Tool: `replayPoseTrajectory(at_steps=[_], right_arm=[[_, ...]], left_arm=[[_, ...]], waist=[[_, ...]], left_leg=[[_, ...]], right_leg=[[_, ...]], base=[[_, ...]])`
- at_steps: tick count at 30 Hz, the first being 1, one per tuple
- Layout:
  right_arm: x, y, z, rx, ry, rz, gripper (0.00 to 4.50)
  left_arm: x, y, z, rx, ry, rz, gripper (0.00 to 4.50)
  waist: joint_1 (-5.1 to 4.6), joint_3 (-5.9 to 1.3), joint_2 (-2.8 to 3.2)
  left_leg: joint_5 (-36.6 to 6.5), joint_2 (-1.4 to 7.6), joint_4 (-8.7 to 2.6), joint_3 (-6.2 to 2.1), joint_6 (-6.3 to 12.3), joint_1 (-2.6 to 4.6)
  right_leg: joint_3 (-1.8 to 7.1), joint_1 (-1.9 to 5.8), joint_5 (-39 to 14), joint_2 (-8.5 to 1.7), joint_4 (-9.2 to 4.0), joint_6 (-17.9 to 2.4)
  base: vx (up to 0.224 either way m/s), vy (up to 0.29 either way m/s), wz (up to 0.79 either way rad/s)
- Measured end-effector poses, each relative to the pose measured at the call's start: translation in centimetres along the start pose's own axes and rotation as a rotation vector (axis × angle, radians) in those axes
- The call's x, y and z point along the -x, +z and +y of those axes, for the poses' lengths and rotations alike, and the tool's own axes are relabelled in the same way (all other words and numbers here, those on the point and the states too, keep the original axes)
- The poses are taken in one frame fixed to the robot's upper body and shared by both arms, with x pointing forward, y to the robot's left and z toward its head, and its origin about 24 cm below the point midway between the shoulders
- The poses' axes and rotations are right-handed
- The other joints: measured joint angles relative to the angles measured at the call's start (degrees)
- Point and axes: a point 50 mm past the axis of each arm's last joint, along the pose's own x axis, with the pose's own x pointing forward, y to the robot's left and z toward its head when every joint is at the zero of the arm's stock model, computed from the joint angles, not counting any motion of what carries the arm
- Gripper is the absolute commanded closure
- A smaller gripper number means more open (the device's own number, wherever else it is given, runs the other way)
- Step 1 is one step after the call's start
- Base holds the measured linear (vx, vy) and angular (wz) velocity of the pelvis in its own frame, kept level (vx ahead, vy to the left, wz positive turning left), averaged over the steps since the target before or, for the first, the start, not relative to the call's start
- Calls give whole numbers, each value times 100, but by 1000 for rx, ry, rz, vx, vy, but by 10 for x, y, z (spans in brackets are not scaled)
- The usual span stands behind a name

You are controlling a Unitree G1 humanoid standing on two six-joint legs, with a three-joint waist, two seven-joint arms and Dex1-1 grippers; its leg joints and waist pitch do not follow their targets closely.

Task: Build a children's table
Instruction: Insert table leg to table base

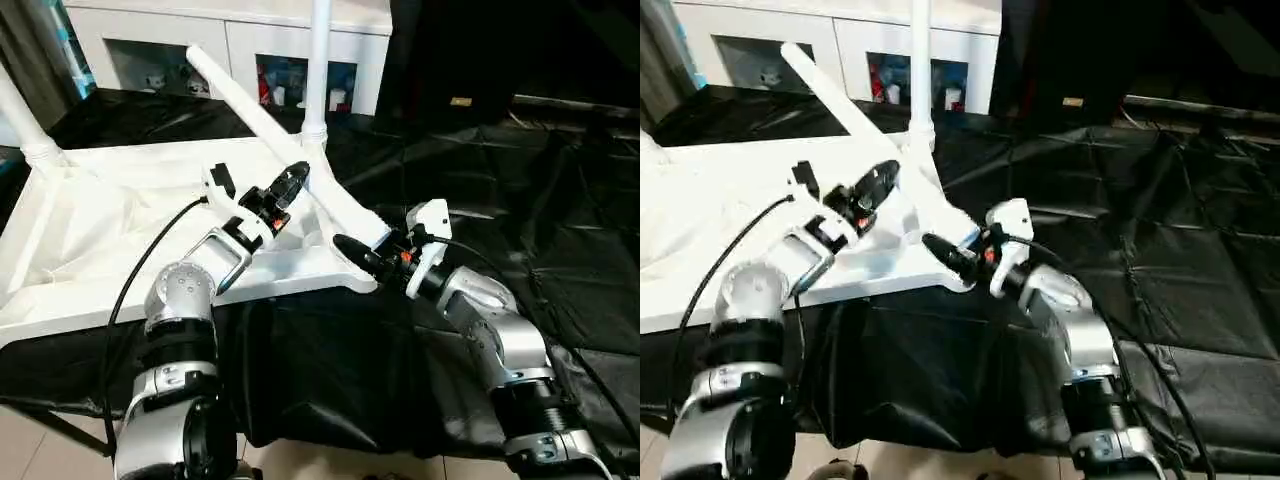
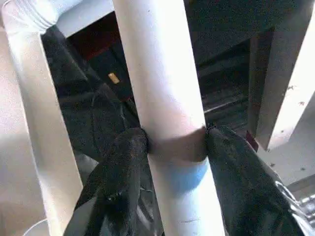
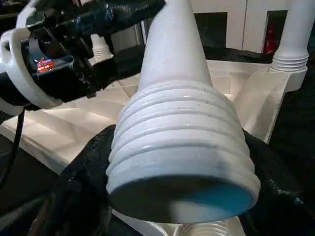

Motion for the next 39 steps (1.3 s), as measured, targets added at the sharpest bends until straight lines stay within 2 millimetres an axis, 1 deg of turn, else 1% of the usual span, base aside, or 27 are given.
replayPoseTrajectory(at_steps=[2,5,9,15,17,19,22,23,27,31,35,39], right_arm=[[0,-1,1,-3,6,3,176],[-1,-3,4,0,29,10,176],[-7,-2,12,8,73,4,176],[-7,-2,14,11,86,8,176],[-7,-2,14,12,88,10,176],[-7,-2,14,12,89,10,176],[-7,-2,14,12,89,10,176],[-7,-2,14,13,90,10,176],[-8,-3,14,13,91,15,176],[-9,-2,15,16,95,15,176],[-16,4,13,24,102,12,176],[-22,11,11,35,104,-7,176]], left_arm=[[2,-1,0,-6,-9,1,196],[2,-4,0,-2,-8,15,186],[0,-8,-4,-22,-22,33,139],[-1,-8,-5,-40,-21,29,135],[-1,-8,-4,-37,-17,20,162],[-1,-8,-3,-32,-13,17,174],[-1,-8,-3,-26,-14,14,207],[-1,-8,-3,-20,-18,11,211],[-1,-8,-5,-9,-29,5,228],[-1,-7,-5,-2,-37,-3,230],[-4,2,-8,-18,-43,-8,235],[-9,10,-14,-45,-69,-13,237]], waist=[[-4,0,1],[-2,0,1],[-3,0,1],[-1,-1,1],[-1,-1,1],[-1,0,0],[0,0,0],[1,0,0],[1,0,-1],[0,0,-1],[-2,0,0],[1,-1,1]], left_leg=[[0,0,-1,0,0,-1],[0,0,-2,0,0,-1],[0,0,-2,0,0,-1],[0,-1,2,-1,0,-1],[0,0,2,-1,0,-1],[0,0,1,-1,0,-1],[0,0,1,-1,0,-2],[0,0,1,0,0,-2],[0,0,2,-1,0,-2],[0,0,3,-1,0,-2],[0,0,4,-1,-1,-1],[0,-1,3,-1,0,-2]], right_leg=[[0,-1,0,0,0,0],[-1,-2,0,0,0,0],[0,-2,0,0,0,0],[1,1,0,0,0,0],[1,1,1,0,0,1],[0,0,1,0,0,2],[0,0,1,0,0,2],[0,0,1,0,0,2],[0,0,1,0,0,2],[1,0,1,0,0,2],[0,-1,3,1,2,4],[1,0,4,0,1,5]], base=[[0,0,0],[0,0,0],[0,0,0],[0,0,0],[0,0,0],[0,0,0],[0,0,0],[0,0,0],[0,0,0],[0,0,0],[0,0,0],[0,0,0]])
